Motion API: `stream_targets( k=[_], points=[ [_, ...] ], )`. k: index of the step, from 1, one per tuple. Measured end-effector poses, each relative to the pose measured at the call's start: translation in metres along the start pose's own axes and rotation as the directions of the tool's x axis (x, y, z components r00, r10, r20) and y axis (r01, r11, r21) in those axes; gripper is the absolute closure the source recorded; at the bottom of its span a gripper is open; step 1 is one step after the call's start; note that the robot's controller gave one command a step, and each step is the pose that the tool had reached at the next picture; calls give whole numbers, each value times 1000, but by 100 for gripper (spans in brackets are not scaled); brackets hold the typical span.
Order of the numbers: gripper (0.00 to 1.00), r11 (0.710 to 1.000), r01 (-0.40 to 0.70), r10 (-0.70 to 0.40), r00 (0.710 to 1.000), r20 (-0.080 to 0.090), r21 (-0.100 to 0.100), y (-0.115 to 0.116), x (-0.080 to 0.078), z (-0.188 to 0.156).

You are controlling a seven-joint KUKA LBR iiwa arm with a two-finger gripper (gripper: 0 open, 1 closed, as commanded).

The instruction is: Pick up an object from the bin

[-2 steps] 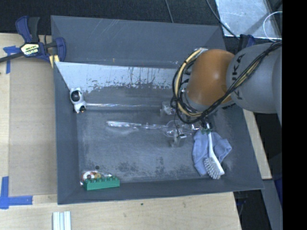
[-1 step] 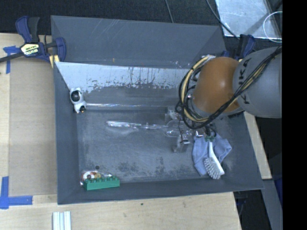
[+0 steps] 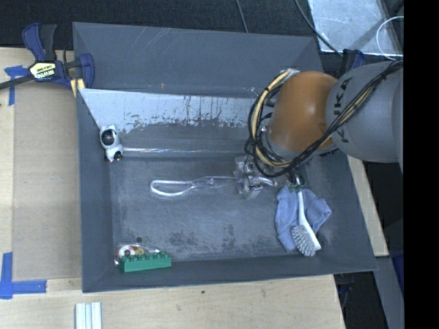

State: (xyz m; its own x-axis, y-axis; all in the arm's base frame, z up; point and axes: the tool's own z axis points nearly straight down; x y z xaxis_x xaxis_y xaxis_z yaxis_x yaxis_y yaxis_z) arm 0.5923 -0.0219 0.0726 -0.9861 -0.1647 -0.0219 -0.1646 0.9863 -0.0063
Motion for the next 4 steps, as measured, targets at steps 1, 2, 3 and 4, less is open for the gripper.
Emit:
stream_targets(
  k=[1, 2, 3, 4],
  points=[
    [100, 1000, 0, 0, 1000, 0, 0, 0, 0, 0],
    [100, 1000, 0, 0, 1000, -6, -1, 0, 1, -30],
    [100, 1000, -1, 1, 1000, 0, 0, -1, -1, -66],
    [100, 1000, -1, 1, 1000, 0, 0, -1, -2, -91]
  ],
)
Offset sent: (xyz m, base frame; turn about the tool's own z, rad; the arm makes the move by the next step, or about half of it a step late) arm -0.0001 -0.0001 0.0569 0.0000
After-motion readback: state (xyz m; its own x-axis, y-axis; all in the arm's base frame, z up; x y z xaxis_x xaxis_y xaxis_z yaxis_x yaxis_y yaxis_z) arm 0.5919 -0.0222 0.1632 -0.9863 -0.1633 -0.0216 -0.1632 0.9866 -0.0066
